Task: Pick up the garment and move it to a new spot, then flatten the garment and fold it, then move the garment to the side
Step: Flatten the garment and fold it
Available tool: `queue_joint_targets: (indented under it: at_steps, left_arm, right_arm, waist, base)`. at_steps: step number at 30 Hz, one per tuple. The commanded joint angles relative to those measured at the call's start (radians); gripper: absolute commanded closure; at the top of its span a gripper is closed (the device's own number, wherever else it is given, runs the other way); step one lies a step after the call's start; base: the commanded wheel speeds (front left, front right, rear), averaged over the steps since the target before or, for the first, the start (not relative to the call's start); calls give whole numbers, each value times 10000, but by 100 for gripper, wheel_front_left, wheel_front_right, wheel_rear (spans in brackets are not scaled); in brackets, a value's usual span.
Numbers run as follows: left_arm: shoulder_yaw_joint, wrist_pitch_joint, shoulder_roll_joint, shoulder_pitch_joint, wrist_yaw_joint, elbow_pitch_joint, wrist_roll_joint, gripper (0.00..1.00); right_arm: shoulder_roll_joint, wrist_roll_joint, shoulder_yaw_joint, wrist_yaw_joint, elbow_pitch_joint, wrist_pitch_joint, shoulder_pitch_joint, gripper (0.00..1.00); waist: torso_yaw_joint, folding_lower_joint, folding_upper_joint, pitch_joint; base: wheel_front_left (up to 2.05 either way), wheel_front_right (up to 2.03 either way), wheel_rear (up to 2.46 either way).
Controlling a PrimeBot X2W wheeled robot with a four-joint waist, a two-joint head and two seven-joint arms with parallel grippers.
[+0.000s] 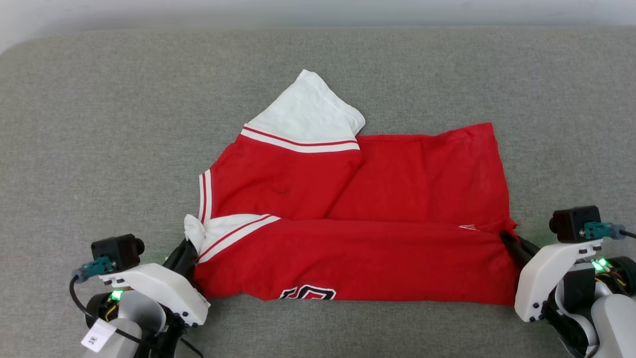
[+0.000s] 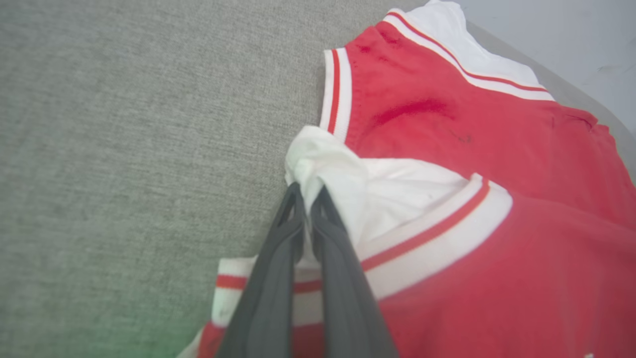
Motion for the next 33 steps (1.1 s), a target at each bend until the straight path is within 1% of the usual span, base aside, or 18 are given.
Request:
queue_joint_targets:
  at_steps: [1,2,4,5,6,9,12,15,18,20,24,29,31,33]
  left_arm:
    - [-52,-8,-74,-5,-91,141,-74,100]
    - [-71,-79,-140,-38,-159,251,-92,100]
    - [-66,-227,-245,-63,-217,457,-151,31]
    - [-53,-311,-256,-71,-217,548,-122,0]
    - [-12,-439,-263,-81,-190,659,-81,0]
    - [90,-805,-258,-77,-56,828,53,0]
    - [173,-1062,-110,48,161,870,219,0]
    - [272,-1073,88,208,415,687,322,0]
    - [439,-856,416,313,620,428,316,0]
    - [521,-564,648,406,749,135,232,0]
    - [551,723,1119,517,826,-525,-206,0]
    - [317,3291,1640,598,850,-1227,-1185,0]
    - [259,4042,1869,563,982,-1453,-1419,0]
    - [167,4648,1953,533,1058,-1565,-1640,0]
  right_arm:
    - [50,125,52,-21,346,-13,35,100]
    - [89,168,49,-21,487,-86,35,93]
    - [150,179,-36,-21,633,-429,82,46]
    - [181,216,-52,-19,710,-558,129,0]
    - [185,217,-15,-19,735,-738,169,0]
    - [249,203,-218,-18,638,-1753,177,0]
    - [371,-7,-501,-16,470,-2908,309,0]
    - [536,-303,-845,-15,257,-3764,459,0]
    - [750,-607,-1198,-15,-51,-4137,724,0]
    - [918,-711,-1418,-15,-310,-4050,932,0]
    - [1253,-967,-1727,-15,-963,-3795,1323,0]
    - [1564,-1210,-1881,-15,-1595,-3433,1662,0]
    - [1641,-1216,-1878,-15,-1755,-3329,1686,0]
    - [1724,-1204,-1874,-15,-1850,-3250,1685,0]
  waist:
    - [35,-1,-1,-66]
    - [52,-1,-1,-137]
    - [83,-1,-1,-312]
    - [83,-1,-1,-413]
    - [78,-1,-1,-531]
    - [63,-1,-1,-869]
    - [24,-1,-1,-1236]
    - [-17,-1,-1,-1533]
    - [-75,-1,-1,-1786]
    - [-112,-1,-1,-1898]
    - [-185,-1,-1,-2009]
    - [-319,-1,-1,-1947]
    - [-401,-1,-1,-1864]
    - [-486,-1,-1,-1768]
  base:
    - [0,0,0]
    - [0,0,0]
    - [0,0,0]
    - [0,0,0]
    - [0,0,0]
    - [0,0,0]
    - [0,0,0]
    - [0,0,0]
    - [0,0,0]
    - [0,0,0]
    - [0,0,0]
    - [0,0,0]
    - [0,0,0]
    - [0,0,0]
